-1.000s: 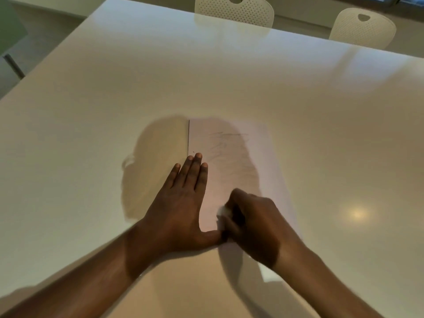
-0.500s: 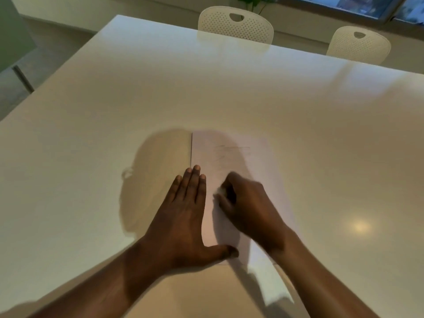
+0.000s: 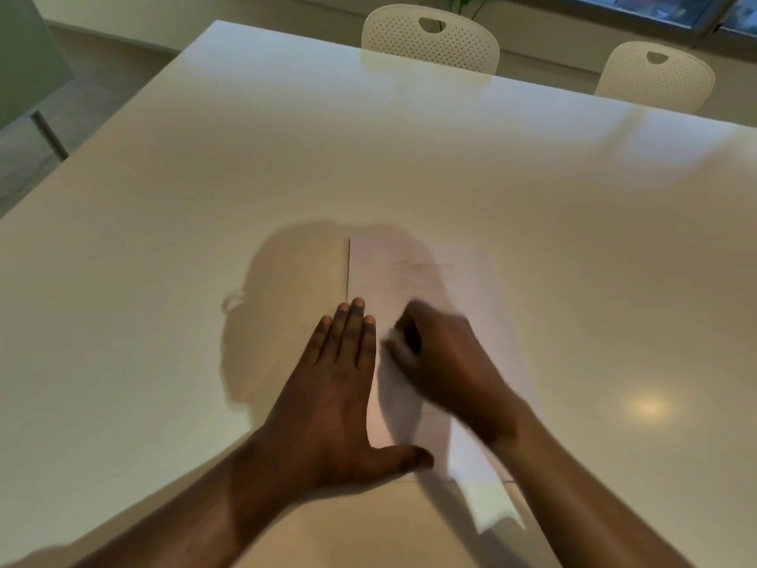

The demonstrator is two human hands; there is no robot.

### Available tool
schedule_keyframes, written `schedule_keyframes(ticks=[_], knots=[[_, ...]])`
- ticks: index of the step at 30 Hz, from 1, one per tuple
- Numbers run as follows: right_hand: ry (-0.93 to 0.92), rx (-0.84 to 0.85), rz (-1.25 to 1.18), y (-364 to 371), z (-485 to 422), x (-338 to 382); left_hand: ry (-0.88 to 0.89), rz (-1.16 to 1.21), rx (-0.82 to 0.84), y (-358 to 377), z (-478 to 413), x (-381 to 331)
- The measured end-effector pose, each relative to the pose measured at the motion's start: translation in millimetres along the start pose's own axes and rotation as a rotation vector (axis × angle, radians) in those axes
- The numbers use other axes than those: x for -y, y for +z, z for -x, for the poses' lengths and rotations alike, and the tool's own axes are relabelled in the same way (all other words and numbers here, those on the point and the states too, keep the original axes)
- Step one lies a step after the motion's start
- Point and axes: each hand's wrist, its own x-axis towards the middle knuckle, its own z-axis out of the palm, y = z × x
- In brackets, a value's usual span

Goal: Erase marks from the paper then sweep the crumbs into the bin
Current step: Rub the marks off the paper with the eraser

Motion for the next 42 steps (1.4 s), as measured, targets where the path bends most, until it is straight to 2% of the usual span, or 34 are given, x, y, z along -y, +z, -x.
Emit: schedule_keyframes(ticks=[3,8,12,17,20,24,29,31,37,42], knots=[[-0.011,-0.004,-0.029,7,26,2,0.004,0.002,-0.011,1,-1,0],[0.081,-0.092,-0.018,11,-59,7,0.004,0.024,-0.005,0,1,0],[0.156,-0.078,-0.038,5,-90,9,-0.010,0.017,0.017,-1,0,-1],[0.064,0.018,-0.049,-6,18,0,-0.005,-0.011,0.013,0,-1,-1],[0.139,0.027,-0.042,-4,57,1,-0.011,-0.010,0.009,1,-2,-1],[0.083,-0.091,-0.013,4,1,1,0.008,0.000,0.012,0,1,-1],[0.207,-0.129,-0.010,3,-83,-3,-0.011,-0.020,0.016,-2,0,-3],[0.196,-0.117,-0.028,0,-75,-3,-0.010,-0.016,0.015,-3,1,-2],[0.050,-0.034,-0.044,3,36,3,-0.001,-0.019,0.014,-2,-3,-1],[0.143,-0.109,-0.048,7,-48,4,0.007,0.002,0.014,-2,1,-1]])
